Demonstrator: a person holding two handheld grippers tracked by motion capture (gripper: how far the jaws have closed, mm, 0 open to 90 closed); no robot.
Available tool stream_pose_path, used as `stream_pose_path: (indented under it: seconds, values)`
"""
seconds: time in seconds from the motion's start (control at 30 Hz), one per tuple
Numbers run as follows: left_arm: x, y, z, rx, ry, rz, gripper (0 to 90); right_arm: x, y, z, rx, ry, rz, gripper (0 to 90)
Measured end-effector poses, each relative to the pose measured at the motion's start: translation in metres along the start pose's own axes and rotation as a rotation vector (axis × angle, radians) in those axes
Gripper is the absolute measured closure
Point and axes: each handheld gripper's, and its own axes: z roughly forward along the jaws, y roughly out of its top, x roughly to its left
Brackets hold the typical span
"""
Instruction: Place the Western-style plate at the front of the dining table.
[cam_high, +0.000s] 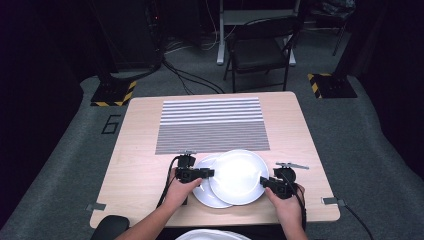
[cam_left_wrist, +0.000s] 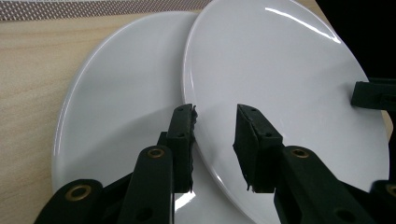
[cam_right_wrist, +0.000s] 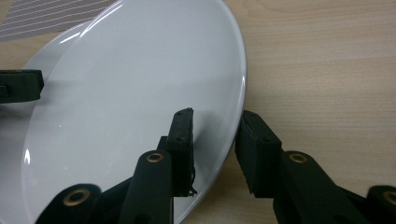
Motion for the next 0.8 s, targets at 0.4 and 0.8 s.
stream_pose_path:
  seconds: [0.4, 0.8]
  values:
    - [-0.013, -0.008, -0.001, -0.001, 0.064, 0.067, 62.7, -0.002, -0.003, 0.004, 0.002, -0.006, 0.015, 64.5]
    - [-0.024, -0.017, 0.003, 0.003, 0.081, 0.108, 56.9, 0.005, -0.009, 0.007, 0.004, -0.036, -0.001, 57.0]
